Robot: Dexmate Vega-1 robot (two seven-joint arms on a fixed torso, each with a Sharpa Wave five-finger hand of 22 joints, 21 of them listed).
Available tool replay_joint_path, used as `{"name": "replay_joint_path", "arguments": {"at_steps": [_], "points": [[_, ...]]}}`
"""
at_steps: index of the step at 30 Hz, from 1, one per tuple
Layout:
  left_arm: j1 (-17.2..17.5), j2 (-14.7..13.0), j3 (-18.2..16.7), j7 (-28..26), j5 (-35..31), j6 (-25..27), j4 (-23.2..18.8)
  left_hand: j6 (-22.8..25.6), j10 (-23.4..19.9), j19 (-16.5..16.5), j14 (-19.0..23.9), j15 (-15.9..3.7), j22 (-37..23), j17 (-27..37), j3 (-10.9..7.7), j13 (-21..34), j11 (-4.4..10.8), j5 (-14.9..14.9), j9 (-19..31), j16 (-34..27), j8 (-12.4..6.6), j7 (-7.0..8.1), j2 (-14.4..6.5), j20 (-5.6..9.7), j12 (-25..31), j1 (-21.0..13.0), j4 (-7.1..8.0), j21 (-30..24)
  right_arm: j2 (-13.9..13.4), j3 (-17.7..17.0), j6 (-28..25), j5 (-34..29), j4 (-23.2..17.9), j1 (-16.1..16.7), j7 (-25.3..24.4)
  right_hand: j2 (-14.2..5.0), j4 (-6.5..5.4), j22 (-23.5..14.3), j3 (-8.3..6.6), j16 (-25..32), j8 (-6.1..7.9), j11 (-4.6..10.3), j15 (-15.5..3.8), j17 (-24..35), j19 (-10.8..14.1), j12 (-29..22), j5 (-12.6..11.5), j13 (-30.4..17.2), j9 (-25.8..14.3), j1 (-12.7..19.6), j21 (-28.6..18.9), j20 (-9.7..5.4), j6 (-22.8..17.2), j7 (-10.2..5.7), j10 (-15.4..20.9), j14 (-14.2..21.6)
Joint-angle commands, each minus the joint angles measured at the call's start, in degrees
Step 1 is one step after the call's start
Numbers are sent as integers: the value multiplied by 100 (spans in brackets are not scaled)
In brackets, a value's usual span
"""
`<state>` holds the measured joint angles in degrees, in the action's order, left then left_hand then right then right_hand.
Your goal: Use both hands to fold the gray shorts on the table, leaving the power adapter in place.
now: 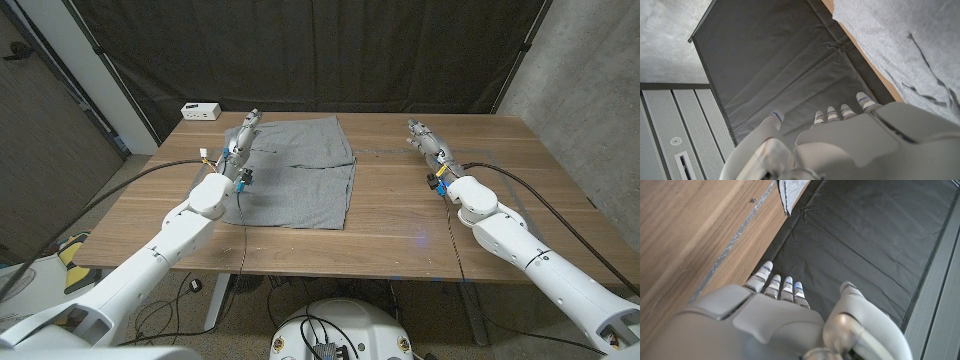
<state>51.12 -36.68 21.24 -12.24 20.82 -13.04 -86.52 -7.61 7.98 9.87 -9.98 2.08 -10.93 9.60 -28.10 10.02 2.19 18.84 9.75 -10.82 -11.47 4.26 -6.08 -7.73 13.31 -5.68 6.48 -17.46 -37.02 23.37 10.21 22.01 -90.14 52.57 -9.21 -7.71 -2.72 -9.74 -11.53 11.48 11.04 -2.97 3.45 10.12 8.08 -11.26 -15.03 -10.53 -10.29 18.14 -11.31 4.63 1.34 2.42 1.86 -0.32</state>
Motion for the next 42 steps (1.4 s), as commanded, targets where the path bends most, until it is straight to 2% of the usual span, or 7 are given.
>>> {"name": "replay_joint_path", "arguments": {"at_steps": [1,4,10,17,30,32,42], "points": [[193,-643,-242,-53,-382,232,-374,297,-306,285,-156,105,-22,16,-16,42,-74,-70,25,-33,-81,-40,-28,-103,78,-124,-114,29,-85,223,-580,-910,-662,21,-687,20,75,-32,-31,33,11,-7,43,14,44,-43,33,-29,-8,92,-42,68,-17,-35,86,93],[214,-783,-283,-44,-481,294,-430,457,-411,298,-78,118,-25,19,-27,48,-64,-111,28,-35,-101,-108,-25,-122,89,-180,-167,49,-52,294,-616,-1068,-694,-22,-738,24,219,-35,-99,49,42,-53,60,17,125,-93,96,-30,-9,267,-58,121,-146,-43,286,226],[274,-1035,-369,-100,-693,472,-584,598,-621,340,146,231,-30,26,-75,61,-79,-218,35,-62,-85,-121,-15,-228,115,-345,-333,94,-11,421,-782,-1446,-850,-95,-893,15,468,-39,-225,52,109,-40,79,20,248,-117,201,-33,-12,569,-78,166,-441,-225,507,387],[371,-1389,-444,-98,-1007,638,-804,770,-720,131,539,349,-58,50,-139,79,-140,-412,44,-120,-53,-132,5,-370,75,-567,-571,36,-41,573,-1279,-1946,-1186,-169,-1047,-15,718,-43,-363,65,182,-28,40,21,377,-134,277,-36,-14,879,-96,195,-813,-289,722,567],[775,-1825,-745,-259,-1329,876,-1174,759,-751,102,637,403,-83,65,-140,91,-219,-614,50,-83,21,-99,73,-381,24,-693,-756,42,-192,885,-2104,-2421,-1820,-338,-704,-184,757,-48,-471,128,177,-33,-40,56,512,-161,345,-41,-19,989,-123,177,-987,-319,936,778],[834,-1868,-793,-262,-1339,872,-1190,795,-801,89,718,412,-88,69,-137,92,-226,-643,51,-102,16,-120,83,-390,34,-703,-779,39,-210,977,-2237,-2635,-1912,-367,-738,-192,782,-49,-507,170,204,-44,-65,61,598,-184,380,-42,-21,1029,-139,192,-1172,-315,1090,946],[1121,-2116,-1027,-223,-1395,909,-1336,1181,-1297,-131,1032,366,-111,88,-133,102,-333,-751,55,-146,-65,-230,106,-387,157,-763,-897,-40,-192,1178,-2591,-3019,-2226,-404,-652,-194,872,-51,-583,193,207,-7,-128,51,739,-185,399,-41,-23,1161,-168,210,-1335,-313,1222,1114]]}}
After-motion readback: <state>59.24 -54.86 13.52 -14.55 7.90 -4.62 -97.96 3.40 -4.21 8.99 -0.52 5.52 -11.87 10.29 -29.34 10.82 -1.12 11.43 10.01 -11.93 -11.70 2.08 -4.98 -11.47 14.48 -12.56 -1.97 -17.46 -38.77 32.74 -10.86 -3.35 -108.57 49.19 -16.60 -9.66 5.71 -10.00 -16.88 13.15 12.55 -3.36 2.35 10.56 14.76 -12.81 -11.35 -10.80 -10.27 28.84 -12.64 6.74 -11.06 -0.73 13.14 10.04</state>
